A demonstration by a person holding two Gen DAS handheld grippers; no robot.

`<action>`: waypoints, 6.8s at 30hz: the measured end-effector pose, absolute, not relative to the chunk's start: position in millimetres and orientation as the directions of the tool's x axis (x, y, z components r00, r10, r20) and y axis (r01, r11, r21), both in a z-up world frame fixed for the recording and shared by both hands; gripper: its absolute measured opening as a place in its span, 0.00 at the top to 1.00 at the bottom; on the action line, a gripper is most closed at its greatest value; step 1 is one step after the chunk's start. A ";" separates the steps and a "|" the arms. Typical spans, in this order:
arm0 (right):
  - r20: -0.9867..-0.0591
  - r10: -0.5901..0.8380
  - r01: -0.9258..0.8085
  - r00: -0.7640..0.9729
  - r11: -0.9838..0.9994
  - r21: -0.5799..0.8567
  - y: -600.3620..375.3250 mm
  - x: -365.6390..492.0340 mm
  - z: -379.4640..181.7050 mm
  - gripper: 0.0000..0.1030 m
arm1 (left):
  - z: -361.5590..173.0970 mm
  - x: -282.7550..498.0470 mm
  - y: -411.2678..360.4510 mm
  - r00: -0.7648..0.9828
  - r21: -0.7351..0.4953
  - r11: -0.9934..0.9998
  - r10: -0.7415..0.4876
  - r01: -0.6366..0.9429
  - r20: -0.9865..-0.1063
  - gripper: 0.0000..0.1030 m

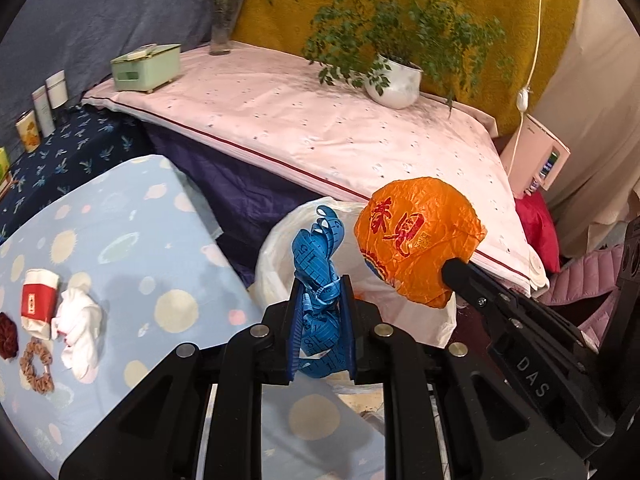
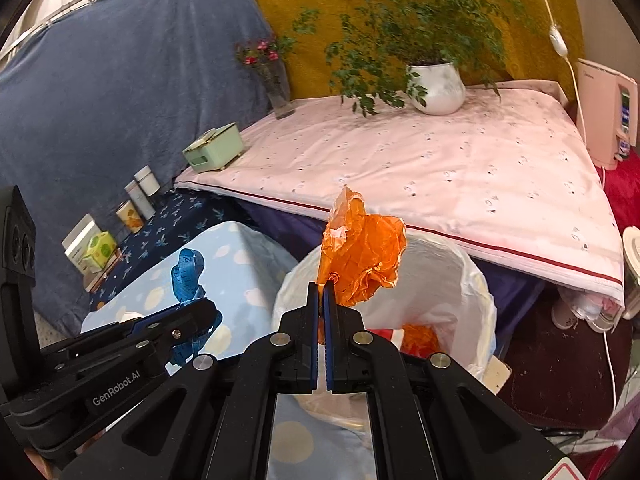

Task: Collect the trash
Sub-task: 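Carry tape and orange bag over the wastebasket and open both grippers, then move both tools back over the table toward the scrunchie and white tissues, then grasp the pink-brown scrunchie with the left gripper while the right grasps white tissues, then carry scrunchie and tissues over the wastebasket and open both grippers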

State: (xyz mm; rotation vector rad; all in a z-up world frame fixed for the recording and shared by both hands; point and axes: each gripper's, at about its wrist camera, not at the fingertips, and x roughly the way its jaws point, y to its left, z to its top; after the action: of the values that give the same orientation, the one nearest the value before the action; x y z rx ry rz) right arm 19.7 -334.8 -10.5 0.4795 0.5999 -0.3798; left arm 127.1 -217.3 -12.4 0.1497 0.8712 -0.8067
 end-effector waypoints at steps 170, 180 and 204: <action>-0.604 -0.176 0.472 0.777 0.797 0.376 -344.6 13.1 -11.2 0.97 | -16.5 113.3 -235.0 0.468 -0.082 0.777 -0.456 0.625 -0.757 0.89; -0.619 -0.188 0.505 0.762 0.771 0.388 -365.1 5.1 -22.6 0.97 | -26.9 110.9 -258.2 0.436 -0.074 0.756 -0.451 0.650 -0.779 0.89; -0.637 -0.222 0.522 0.739 0.786 0.332 -355.6 15.1 -22.4 0.71 | -32.9 125.7 -242.2 0.447 -0.098 0.792 -0.436 0.602 -0.781 0.66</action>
State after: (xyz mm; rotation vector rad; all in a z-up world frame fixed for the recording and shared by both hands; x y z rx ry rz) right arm 15.1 -355.6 -22.4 0.5250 0.6137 -0.4293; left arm 125.7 -242.2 -32.9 0.2056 0.9011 -0.6481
